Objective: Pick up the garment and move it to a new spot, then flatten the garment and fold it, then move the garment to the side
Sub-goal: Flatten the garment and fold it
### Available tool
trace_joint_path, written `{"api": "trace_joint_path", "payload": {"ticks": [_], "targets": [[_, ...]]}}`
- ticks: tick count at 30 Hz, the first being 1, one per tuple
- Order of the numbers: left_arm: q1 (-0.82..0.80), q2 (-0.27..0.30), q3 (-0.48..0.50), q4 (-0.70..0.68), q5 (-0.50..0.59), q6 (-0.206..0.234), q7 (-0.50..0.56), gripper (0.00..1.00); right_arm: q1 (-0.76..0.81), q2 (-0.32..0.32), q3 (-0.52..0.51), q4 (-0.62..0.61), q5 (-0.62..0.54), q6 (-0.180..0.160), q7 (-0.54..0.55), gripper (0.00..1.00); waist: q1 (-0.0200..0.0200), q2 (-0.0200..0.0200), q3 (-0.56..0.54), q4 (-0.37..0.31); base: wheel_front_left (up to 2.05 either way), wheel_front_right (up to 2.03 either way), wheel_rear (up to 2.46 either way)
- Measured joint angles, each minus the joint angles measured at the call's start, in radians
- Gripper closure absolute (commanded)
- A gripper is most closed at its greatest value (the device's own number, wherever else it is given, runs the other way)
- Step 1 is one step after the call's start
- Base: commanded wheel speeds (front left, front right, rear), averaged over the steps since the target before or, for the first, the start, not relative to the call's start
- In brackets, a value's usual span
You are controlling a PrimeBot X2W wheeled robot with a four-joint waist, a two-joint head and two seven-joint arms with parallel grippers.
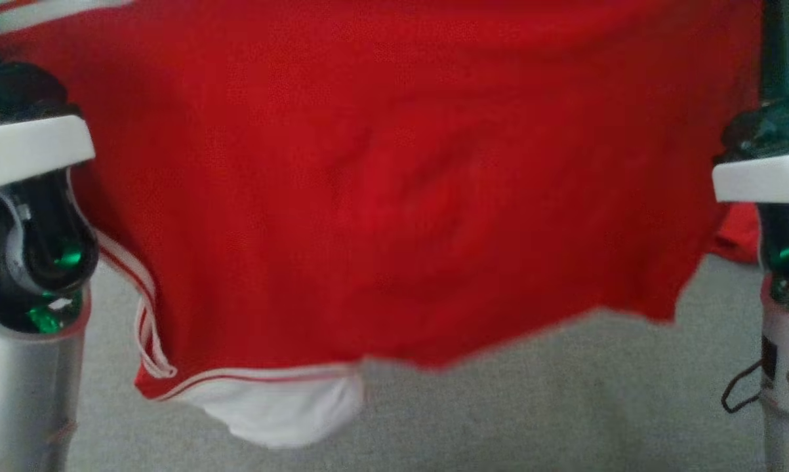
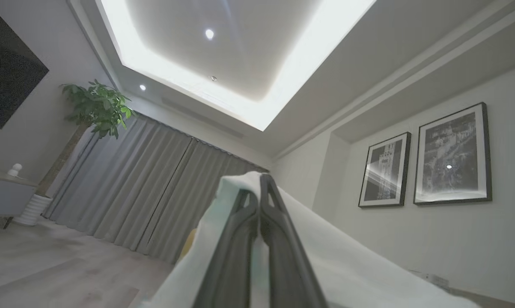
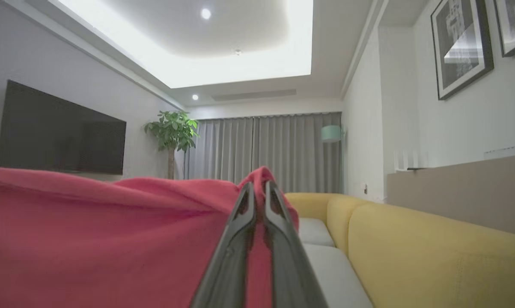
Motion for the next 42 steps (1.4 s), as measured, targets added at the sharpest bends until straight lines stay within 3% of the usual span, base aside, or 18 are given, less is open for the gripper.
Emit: {"api": "trace_joint_path", "payload": {"ticks": [4,8,9,11,15,21,27,33,42], "targets": [[-0.021,0.018,-0.007,0.048,-0.028,-0.009,0.068,1.0,0.015,0.009,-0.023,0.009,-0.014,0.0,0.041,1.0,0.0,0.0,0.052,0.002,0.0,0.0,0.0],[-0.138,0.063,-0.046,0.234,-0.018,-0.077,0.11,1.0,-0.09,0.0,-0.018,0.131,-0.014,0.0,0.051,1.0,0.0002,0.0,0.126,0.005,0.0,0.0,0.0],[-0.138,0.063,-0.046,0.234,-0.018,-0.077,0.11,1.0,-0.09,0.0,-0.018,0.131,-0.014,0.0,0.051,1.0,0.0002,0.0,0.126,0.005,0.0,0.0,0.0],[-0.303,0.078,-0.069,0.413,0.008,-0.136,0.105,1.0,-0.279,-0.031,0.013,0.302,-0.016,0.0,0.018,1.0,0.0004,0.0,0.19,0.008,0.0,0.0,0.0],[-0.542,0.069,-0.068,0.64,0.04,-0.176,0.037,1.0,-0.554,-0.059,0.057,0.56,-0.041,0.0,-0.088,1.0,0.0005,0.0,0.269,0.013,0.0,0.0,0.0],[-0.741,0.028,-0.086,0.858,0.089,-0.246,-0.084,1.0,-0.769,-0.059,0.069,0.863,-0.089,0.0,-0.273,1.0,0.0005,-0.0001,0.335,0.037,0.0,0.0,0.0],[-0.679,-0.001,-0.145,1.002,0.107,-0.318,-0.138,1.0,-0.729,-0.059,0.143,1.073,-0.095,0.0,-0.339,1.0,0.0001,0.0,0.329,0.064,0.0,0.0,0.0],[-0.463,-0.009,-0.207,1.072,0.124,-0.355,-0.161,1.0,-0.582,-0.065,0.286,1.221,-0.03,0.0,-0.291,1.0,0.0,0.0,0.294,0.074,0.0,0.0,0.0],[-0.156,0.035,-0.324,1.016,0.142,-0.389,-0.112,1.0,-0.392,-0.16,0.552,1.216,0.153,0.0,-0.145,1.0,-0.0001,0.0,0.217,0.091,0.0,0.0,0.0]]}}
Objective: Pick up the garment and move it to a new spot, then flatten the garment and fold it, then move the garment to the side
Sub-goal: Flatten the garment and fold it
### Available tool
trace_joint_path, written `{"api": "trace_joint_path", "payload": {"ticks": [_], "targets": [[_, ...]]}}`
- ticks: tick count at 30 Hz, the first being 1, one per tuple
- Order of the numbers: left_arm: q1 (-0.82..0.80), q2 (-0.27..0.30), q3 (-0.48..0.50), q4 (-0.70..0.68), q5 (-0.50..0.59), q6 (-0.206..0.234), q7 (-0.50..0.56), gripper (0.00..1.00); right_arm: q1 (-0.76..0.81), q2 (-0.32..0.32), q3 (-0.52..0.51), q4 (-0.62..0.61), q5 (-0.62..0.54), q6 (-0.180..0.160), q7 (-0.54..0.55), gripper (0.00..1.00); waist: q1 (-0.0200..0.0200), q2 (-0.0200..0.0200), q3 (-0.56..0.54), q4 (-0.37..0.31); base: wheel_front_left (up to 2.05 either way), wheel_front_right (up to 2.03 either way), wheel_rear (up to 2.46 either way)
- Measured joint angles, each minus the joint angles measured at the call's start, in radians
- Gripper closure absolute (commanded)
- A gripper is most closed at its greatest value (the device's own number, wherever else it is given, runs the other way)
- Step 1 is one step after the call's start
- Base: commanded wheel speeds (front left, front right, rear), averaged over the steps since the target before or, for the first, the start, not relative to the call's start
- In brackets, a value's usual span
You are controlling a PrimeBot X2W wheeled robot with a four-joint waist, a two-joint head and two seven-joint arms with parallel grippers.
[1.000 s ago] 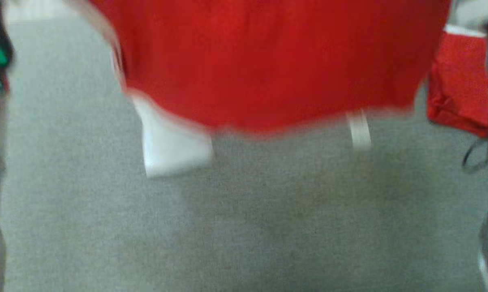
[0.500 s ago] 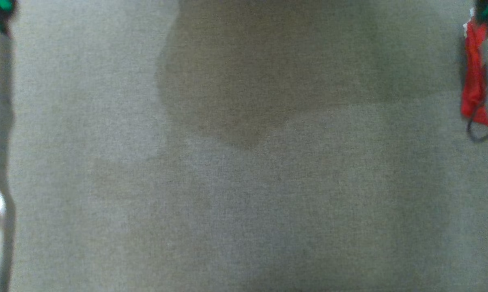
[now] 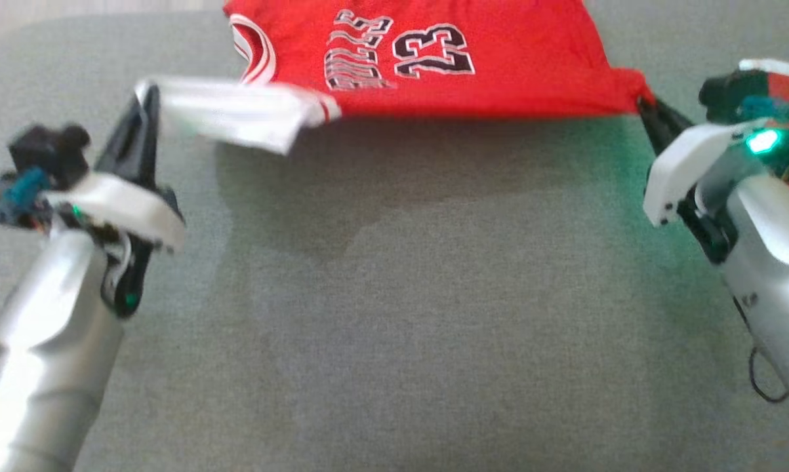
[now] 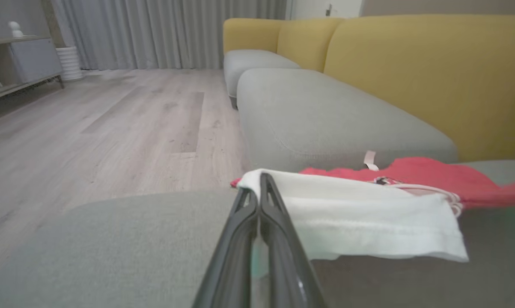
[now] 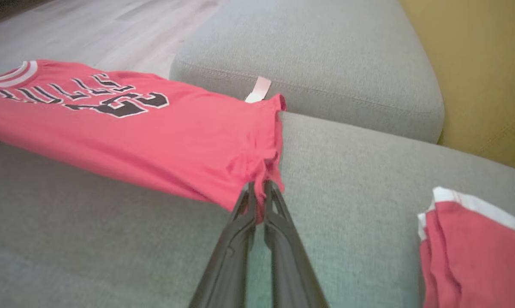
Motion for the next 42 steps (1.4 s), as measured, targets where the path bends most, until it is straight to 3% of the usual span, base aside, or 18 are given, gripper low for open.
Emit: {"api": "trace_joint_path", "payload": {"ticks": [13,24,33,42], "targets": [[0.326,0.171,-0.058,-0.365,-0.09,-0.003,0.259,1.0,0.112,-0.151,0.232,-0.202,0.24,0.0,0.091,1.0,-0.0001,0.0,-0.143,0.0,0.0,0.0,0.0],[0.607,0.325,-0.063,-0.731,-0.243,0.074,0.488,1.0,0.27,-0.293,0.321,-0.372,0.358,0.0,0.148,1.0,0.0,0.0,-0.236,-0.006,0.0,0.0,0.0],[0.722,0.383,-0.055,-0.891,-0.31,0.126,0.558,1.0,0.386,-0.344,0.315,-0.479,0.404,0.0,0.18,1.0,0.0001,0.0001,-0.251,-0.011,0.0,0.0,0.0],[0.636,0.376,-0.041,-0.856,-0.298,0.137,0.566,1.0,0.375,-0.331,0.262,-0.514,0.376,0.0,0.226,1.0,0.0003,0.0,-0.204,-0.019,0.0,0.0,0.0]]}}
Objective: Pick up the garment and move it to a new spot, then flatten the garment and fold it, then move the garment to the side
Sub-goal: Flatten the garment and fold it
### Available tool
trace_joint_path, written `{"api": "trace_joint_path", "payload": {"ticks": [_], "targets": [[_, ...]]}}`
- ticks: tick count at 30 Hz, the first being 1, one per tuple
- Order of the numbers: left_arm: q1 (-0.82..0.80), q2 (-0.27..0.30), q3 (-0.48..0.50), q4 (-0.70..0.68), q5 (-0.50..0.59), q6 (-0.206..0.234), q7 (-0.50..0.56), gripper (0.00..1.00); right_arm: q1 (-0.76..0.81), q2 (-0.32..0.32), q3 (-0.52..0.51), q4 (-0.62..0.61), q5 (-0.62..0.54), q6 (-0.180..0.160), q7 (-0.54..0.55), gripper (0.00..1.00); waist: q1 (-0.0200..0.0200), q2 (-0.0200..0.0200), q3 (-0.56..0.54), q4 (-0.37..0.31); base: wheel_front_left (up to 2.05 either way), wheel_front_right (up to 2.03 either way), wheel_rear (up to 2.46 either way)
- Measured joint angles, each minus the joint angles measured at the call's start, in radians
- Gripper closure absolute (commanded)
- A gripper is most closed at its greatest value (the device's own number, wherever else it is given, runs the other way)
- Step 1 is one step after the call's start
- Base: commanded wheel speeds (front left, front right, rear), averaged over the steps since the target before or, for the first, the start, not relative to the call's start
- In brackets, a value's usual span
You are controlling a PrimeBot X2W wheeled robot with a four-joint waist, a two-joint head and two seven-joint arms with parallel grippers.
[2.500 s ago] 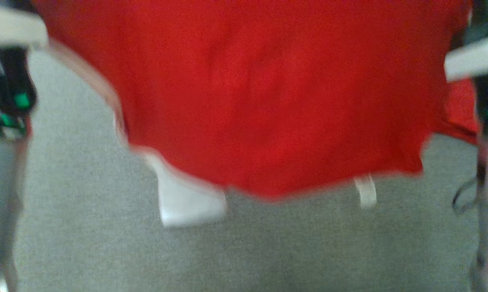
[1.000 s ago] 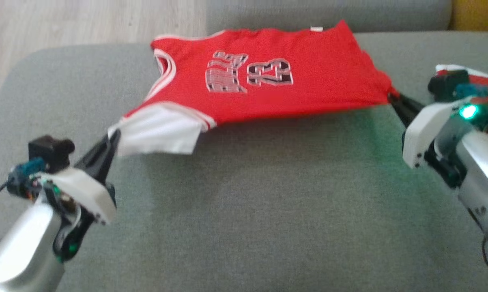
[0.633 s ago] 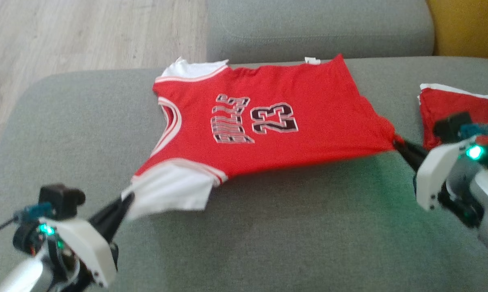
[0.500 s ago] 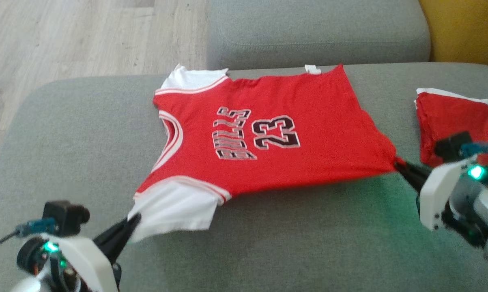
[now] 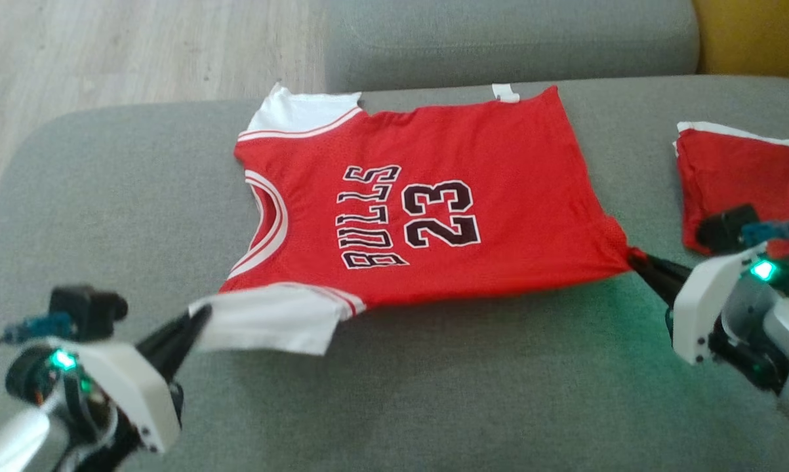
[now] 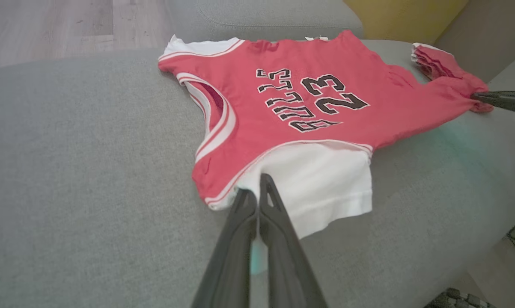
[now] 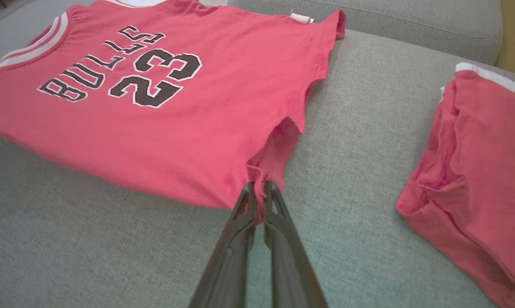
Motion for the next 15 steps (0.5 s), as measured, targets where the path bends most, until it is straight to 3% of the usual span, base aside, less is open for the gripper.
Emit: {"api": "trace_joint_path", "payload": {"ticks": [5,15], "targets": [[-0.117,-0.012,-0.005,0.082,0.026,-0.016,0.034,1.0,-0.047,0.035,-0.038,0.01,-0.011,0.0,0.027,1.0,0.0,0.0,0.038,-0.008,0.0,0.0,0.0],[-0.387,-0.074,-0.075,0.331,0.081,-0.095,0.151,1.0,-0.169,0.128,-0.083,0.112,-0.051,0.0,0.076,1.0,0.0001,0.0,0.126,-0.019,0.0,0.0,0.0]]}}
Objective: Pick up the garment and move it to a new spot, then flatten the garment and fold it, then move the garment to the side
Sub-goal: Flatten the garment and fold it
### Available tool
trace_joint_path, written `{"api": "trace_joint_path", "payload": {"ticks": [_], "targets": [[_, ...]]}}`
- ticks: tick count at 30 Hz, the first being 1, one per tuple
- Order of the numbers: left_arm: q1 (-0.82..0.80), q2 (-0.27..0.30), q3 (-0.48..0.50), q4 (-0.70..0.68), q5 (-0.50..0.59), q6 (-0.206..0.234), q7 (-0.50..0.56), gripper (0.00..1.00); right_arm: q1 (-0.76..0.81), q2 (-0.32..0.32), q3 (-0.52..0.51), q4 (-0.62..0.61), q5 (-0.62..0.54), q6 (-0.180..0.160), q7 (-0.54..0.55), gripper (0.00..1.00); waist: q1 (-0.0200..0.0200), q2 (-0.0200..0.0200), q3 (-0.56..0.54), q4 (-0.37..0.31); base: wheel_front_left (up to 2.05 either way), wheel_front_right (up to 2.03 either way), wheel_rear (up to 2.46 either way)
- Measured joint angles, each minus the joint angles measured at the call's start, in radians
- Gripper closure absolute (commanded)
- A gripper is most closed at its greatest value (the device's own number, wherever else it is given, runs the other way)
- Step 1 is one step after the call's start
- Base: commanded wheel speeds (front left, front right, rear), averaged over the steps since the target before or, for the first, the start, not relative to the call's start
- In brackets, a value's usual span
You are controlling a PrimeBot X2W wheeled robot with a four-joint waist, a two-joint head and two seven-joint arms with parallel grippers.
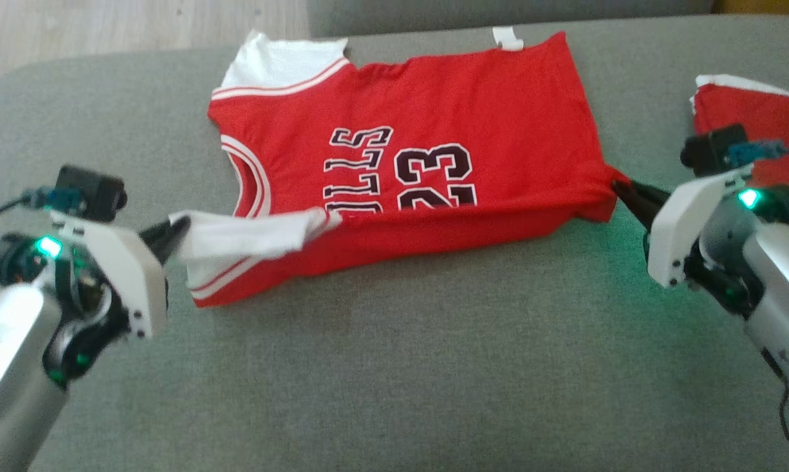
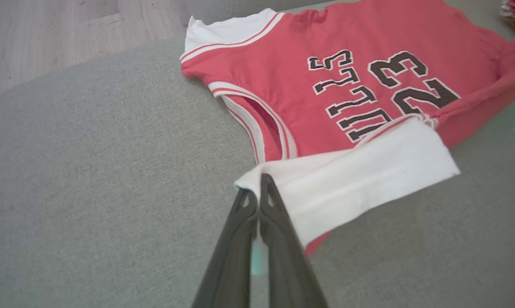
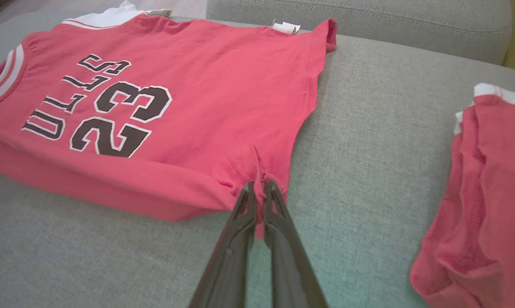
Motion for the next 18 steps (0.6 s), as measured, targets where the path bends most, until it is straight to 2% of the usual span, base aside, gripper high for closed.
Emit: {"api": "trace_joint_path", "payload": {"ticks": [3,9,12,13,14,15,18], "targets": [[-0.101,-0.034,-0.027,0.098,0.032,-0.026,0.008,1.0,-0.059,0.03,0.0,0.046,-0.022,0.0,0.001,1.0,0.0,0.0,0.04,-0.003,0.0,0.0,0.0],[-0.223,-0.078,-0.071,0.216,0.079,-0.044,0.006,1.0,-0.123,0.059,0.01,0.101,-0.039,0.0,-0.001,1.0,0.0,0.0,0.09,-0.007,0.0,0.0,0.0],[-0.27,-0.093,-0.086,0.274,0.109,-0.052,-0.033,1.0,-0.148,0.069,0.018,0.125,-0.045,0.0,-0.012,1.0,0.0,0.0,0.109,-0.011,0.0,0.0,0.0],[-0.285,-0.1,-0.086,0.294,0.115,-0.052,-0.045,0.89,-0.154,0.074,0.017,0.136,-0.045,0.0,-0.02,1.0,-0.0001,0.0,0.113,-0.012,0.0,0.0,0.0],[-0.297,-0.109,-0.087,0.312,0.122,-0.052,-0.062,0.25,-0.161,0.078,0.015,0.147,-0.046,0.0,-0.035,0.31,-0.0001,0.0,0.118,-0.014,0.0,0.0,0.0],[-0.309,-0.12,-0.086,0.331,0.13,-0.05,-0.087,0.0,-0.166,0.086,0.004,0.161,-0.045,0.0,-0.051,0.0,0.0,0.0,0.121,-0.015,0.0,0.0,0.0],[-0.34,-0.152,-0.081,0.373,0.166,-0.03,-0.194,0.0,-0.178,0.102,-0.012,0.185,-0.046,0.0,-0.094,0.0,-0.0001,0.0,0.127,-0.019,0.0,0.0,0.0]]}}
